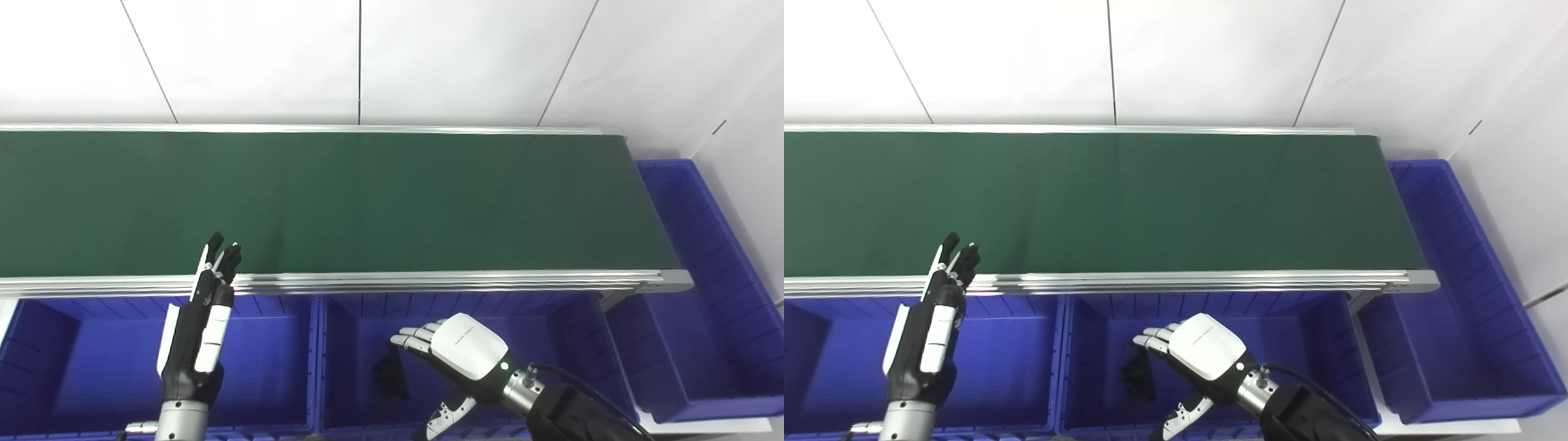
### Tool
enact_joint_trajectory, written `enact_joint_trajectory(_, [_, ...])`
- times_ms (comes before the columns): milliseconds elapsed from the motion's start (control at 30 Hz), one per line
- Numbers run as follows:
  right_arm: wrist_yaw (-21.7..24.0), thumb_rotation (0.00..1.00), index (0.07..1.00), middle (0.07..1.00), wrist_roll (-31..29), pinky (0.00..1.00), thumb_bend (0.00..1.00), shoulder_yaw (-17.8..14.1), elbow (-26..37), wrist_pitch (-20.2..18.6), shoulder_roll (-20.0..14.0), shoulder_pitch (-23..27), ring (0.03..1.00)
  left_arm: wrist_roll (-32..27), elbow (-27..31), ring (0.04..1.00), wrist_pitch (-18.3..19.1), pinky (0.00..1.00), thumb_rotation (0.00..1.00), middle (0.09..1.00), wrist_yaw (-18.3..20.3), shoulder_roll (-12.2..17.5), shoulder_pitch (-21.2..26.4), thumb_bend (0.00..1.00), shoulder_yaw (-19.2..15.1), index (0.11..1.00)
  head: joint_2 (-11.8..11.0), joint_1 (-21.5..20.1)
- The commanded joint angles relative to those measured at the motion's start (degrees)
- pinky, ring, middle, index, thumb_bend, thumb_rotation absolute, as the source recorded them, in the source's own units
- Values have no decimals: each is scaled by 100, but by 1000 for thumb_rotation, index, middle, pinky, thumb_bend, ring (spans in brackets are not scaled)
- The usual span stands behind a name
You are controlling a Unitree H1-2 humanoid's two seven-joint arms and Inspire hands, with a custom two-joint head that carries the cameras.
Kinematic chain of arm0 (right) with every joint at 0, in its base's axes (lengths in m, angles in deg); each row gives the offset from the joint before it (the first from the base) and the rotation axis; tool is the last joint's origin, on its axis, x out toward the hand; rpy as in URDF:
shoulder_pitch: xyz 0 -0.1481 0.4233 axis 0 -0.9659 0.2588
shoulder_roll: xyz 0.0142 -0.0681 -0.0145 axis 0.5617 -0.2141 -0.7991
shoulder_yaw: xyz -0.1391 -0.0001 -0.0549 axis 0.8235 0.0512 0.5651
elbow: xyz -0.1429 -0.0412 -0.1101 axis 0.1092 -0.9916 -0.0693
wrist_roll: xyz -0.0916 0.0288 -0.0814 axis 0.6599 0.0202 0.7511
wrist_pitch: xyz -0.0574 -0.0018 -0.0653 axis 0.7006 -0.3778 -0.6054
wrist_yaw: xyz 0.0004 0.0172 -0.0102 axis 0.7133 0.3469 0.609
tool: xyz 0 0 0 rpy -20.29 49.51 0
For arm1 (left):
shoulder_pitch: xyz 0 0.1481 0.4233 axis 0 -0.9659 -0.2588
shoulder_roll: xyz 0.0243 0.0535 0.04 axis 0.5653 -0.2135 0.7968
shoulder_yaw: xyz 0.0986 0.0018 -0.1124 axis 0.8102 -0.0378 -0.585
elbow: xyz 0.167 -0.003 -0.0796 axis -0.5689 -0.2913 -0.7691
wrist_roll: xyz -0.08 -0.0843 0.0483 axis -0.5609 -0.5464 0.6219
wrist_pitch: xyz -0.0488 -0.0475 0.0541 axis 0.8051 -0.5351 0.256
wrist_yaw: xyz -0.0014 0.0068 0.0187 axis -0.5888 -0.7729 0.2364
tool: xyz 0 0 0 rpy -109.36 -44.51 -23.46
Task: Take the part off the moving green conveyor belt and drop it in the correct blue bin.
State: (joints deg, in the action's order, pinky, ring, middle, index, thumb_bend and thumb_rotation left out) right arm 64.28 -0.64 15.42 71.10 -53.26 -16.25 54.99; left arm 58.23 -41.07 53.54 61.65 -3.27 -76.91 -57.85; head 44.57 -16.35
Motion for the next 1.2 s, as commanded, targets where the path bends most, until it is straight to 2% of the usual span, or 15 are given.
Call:
enact_joint_trajectory(0, [-393, 807, 844, 832, -209, 599, 1000, -111, 58, 331, 35, -20, 725, 52, -14, 963, -305, 1000, 891, 934, 3, -12, 7, 551, 11, 1000, -48, 47])
enact_joint_trajectory(67, [-648, 790, 837, 826, -398, 593, 1000, -189, 72, 522, 56, -82, 716, 121, -116, 960, -461, 1000, 896, 930, -13, -16, -2, 555, 22, 1000, -141, 124])
enact_joint_trajectory(200, [-1505, 836, 826, 824, -969, 582, 961, -372, 69, 1059, 142, -240, 705, 222, -314, 949, -718, 998, 888, 933, -29, -29, -37, 588, 54, 1000, -421, 290])
enact_joint_trajectory(267, [-1789, 864, 823, 818, -1515, 597, 917, -386, 246, 1091, 162, -370, 713, 313, -422, 946, -902, 996, 888, 936, -39, -13, -43, 593, 79, 1000, -524, 361])
enact_joint_trajectory(333, [-1813, 908, 835, 828, -2385, 632, 798, -520, 637, 1092, 262, -653, 752, 407, -523, 957, -1097, 999, 886, 950, -54, -3, -44, 586, 104, 1000, -598, 419])
enact_joint_trajectory(367, [-1804, 911, 837, 829, -2658, 636, 785, -564, 750, 1091, 293, -744, 756, 433, -560, 959, -1161, 999, 884, 951, -61, -3, -45, 588, 114, 1000, -626, 443])
enact_joint_trajectory(433, [-2078, 913, 833, 831, -3337, 633, 717, -894, 1126, 1091, 708, -1131, 757, 586, -649, 956, -1346, 986, 888, 954, -118, -17, -43, 592, 124, 999, -722, 523])
enact_joint_trajectory(467, [-2112, 922, 829, 832, -3843, 633, 736, -1079, 1285, 1071, 978, -1339, 752, 653, -687, 959, -1417, 975, 895, 971, -145, -28, -46, 605, 127, 993, -775, 559])
enact_joint_trajectory(533, [-2037, 921, 846, 847, -4612, 665, 745, -1355, 1538, 993, 1345, -1637, 774, 760, -738, 961, -1512, 971, 898, 977, -195, -58, -63, 608, 125, 990, -829, 595])
enact_joint_trajectory(633, [-2011, 958, 876, 847, -4959, 704, 682, -1848, 1614, 896, 1775, -1828, 786, 863, -778, 969, -1602, 968, 904, 990, -271, -75, -78, 618, 150, 979, -874, 641])
enact_joint_trajectory(733, [-1833, 995, 905, 882, -5407, 752, 591, -2232, 1559, 684, 2020, -1914, 804, 909, -786, 978, -1628, 978, 912, 996, -325, -80, -90, 630, 187, 976, -867, 671])
enact_joint_trajectory(833, [-1504, 990, 926, 915, -6004, 796, 574, -2440, 1585, 334, 2100, -1964, 825, 936, -744, 976, -1625, 981, 914, 993, -385, -114, -117, 632, 231, 974, -810, 788])
enact_joint_trajectory(900, [-1335, 978, 927, 925, -6162, 816, 580, -2526, 1577, 233, 2121, -1959, 834, 972, -711, 976, -1627, 982, 917, 992, -418, -140, -138, 630, 253, 973, -789, 888])
enact_joint_trajectory(967, [-1198, 950, 912, 920, -6201, 806, 611, -2597, 1555, 185, 2148, -1948, 838, 1022, -679, 975, -1628, 971, 921, 991, -448, -168, -161, 633, 268, 972, -759, 1006])
enact_joint_trajectory(1167, [-860, 972, 912, 917, -6087, 806, 623, -2773, 1676, -91, 2168, -2001, 832, 1126, -616, 952, -1617, 934, 904, 973, -508, -249, -223, 659, 326, 958, -761, 1236])
